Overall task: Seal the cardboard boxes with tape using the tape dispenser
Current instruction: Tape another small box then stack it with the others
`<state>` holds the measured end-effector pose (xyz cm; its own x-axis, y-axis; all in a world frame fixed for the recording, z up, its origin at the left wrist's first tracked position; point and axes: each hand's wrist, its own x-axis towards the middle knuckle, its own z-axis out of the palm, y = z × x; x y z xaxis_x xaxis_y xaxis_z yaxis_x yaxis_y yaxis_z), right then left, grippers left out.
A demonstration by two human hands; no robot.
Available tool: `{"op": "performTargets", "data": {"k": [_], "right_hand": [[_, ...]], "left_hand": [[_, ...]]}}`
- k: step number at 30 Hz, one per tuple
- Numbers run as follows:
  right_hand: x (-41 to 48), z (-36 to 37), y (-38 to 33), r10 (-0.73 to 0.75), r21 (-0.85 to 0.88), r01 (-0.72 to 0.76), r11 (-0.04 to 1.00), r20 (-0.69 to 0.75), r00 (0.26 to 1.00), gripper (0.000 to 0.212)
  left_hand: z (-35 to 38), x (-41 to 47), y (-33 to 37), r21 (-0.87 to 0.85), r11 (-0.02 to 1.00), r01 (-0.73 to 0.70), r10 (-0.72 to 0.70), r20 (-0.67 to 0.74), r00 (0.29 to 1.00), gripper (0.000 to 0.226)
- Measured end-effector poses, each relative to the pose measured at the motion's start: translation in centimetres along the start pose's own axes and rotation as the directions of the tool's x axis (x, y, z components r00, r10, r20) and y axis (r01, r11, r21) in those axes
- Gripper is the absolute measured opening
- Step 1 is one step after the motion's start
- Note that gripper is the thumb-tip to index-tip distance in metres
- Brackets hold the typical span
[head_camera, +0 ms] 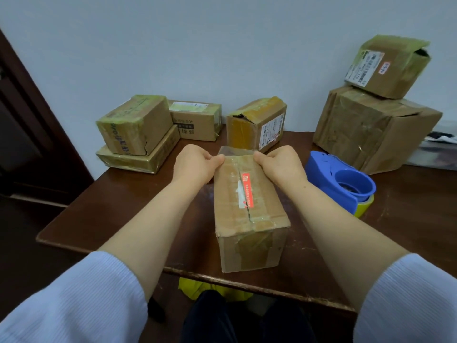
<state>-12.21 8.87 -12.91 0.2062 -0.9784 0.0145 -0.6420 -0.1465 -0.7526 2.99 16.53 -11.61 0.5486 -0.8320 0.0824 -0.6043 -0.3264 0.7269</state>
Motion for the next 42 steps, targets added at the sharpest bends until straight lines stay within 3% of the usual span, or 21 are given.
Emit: {"op": "performTargets", "data": {"k": [6,11,15,21,24,28,30,32,36,42], "right_hand": [[-0.3,-0.5,-0.4,0.072,-0.070,-0.059,0.996,0.201,0.977,0.048],[-1.0,-0.5,-1.0,-0.155,-0.364,0.121,0.923,-0.066,0.986,0.037],[0.0,-0.3,-0.8,-0.072,-0.197,0.067,0.978,-0.018,0.997,0.038],[-0.2,-0.2,-0.6,0.062,-0.116,-0.039,0.993,0.203,0.977,0.050],[-0.9,-1.4,-1.5,-0.018,-0.045,0.023,0.999,0.096,0.995,0.050],[-1.7,-4.0,-3.8,-0.215,0.151,0.242,0.959,-0.172,0.961,0.058],[-2.4,-4.9,-4.4,-0.322,0.154,0.375,0.914,-0.287,0.902,0.048],[-3.2,-4.8,-4.4,-0.346,0.189,0.427,0.884,-0.349,0.871,0.027],[-4.8,-3.3,-2.5,-0.265,0.394,0.402,0.827,-0.358,0.895,0.026],[-6.4,-2.7,-0.8,-0.336,0.387,0.448,0.806,-0.324,0.884,0.028]], "left_hand": [[0.2,-0.5,0.3,0.045,0.993,0.113,-0.117,0.123,0.985,0.050],[-0.6,-0.5,0.6,0.241,0.967,-0.082,0.085,-0.006,0.996,0.041],[0.2,-0.6,0.7,0.143,0.990,-0.009,0.004,0.037,0.999,0.037],[0.0,-0.6,1.0,0.015,0.993,0.116,-0.117,0.143,0.983,0.048],[-0.2,-0.3,0.8,-0.197,0.979,0.059,-0.042,0.090,0.995,0.051],[-2.2,-0.5,2.6,-0.446,0.864,-0.234,0.194,-0.134,0.972,0.035],[-2.9,-1.0,3.6,-0.467,0.812,-0.351,0.285,-0.208,0.936,0.016],[-2.9,-2.0,3.9,-0.477,0.783,-0.399,0.302,-0.268,0.915,0.021],[-2.1,-3.7,2.2,-0.541,0.720,-0.435,0.310,-0.310,0.899,0.034],[-1.7,-5.0,0.3,-0.482,0.731,-0.483,0.393,-0.281,0.875,0.037]]}}
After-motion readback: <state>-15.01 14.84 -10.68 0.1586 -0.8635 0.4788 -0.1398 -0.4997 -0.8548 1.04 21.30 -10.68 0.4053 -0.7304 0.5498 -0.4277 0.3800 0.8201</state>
